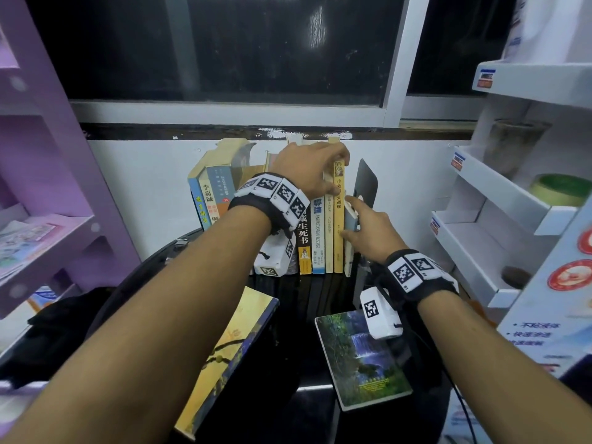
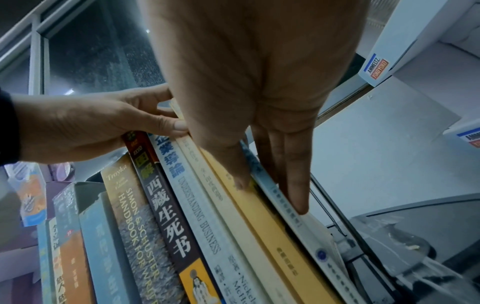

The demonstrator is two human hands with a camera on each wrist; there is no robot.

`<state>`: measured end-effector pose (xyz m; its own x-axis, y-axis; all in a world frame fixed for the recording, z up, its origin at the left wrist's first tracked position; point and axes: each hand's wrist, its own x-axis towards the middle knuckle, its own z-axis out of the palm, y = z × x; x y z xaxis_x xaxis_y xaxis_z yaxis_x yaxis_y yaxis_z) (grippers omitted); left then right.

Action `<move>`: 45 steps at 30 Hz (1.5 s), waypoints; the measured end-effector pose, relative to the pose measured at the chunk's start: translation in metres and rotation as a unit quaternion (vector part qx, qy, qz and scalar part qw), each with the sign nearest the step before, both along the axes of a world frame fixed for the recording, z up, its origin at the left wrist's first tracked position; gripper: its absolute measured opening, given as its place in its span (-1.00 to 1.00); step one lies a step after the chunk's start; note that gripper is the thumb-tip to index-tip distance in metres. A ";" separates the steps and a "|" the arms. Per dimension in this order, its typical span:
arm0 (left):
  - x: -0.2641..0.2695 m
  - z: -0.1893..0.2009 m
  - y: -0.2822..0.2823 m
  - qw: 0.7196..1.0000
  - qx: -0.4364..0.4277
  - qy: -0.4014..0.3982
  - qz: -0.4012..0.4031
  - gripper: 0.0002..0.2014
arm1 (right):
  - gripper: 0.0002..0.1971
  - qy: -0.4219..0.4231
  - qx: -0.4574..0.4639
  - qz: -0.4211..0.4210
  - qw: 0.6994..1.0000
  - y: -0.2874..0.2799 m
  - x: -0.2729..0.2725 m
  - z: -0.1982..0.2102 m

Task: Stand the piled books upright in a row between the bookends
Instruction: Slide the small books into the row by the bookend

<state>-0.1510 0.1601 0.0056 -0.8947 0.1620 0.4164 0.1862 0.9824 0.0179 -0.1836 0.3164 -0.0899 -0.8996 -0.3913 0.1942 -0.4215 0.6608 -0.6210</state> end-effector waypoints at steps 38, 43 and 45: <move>-0.002 -0.005 0.000 0.999 0.009 0.032 -0.022 -0.50 | 0.05 -0.071 0.015 0.040 0.997 0.006 -0.012 -0.002; 0.005 -0.009 -0.003 0.997 0.056 0.037 -0.037 -0.45 | 0.05 -0.070 0.009 0.036 0.997 0.015 -0.001 0.006; 0.012 -0.012 -0.002 0.995 0.067 0.051 -0.049 -0.46 | 0.02 -0.068 0.014 0.030 0.997 0.020 0.006 0.011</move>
<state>-0.1385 0.1581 -0.0069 -0.8289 0.1830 0.5286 0.2883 0.9496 0.1233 -0.1772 0.3368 -0.0790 -0.8912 -0.4496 0.0604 -0.3747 0.6545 -0.6566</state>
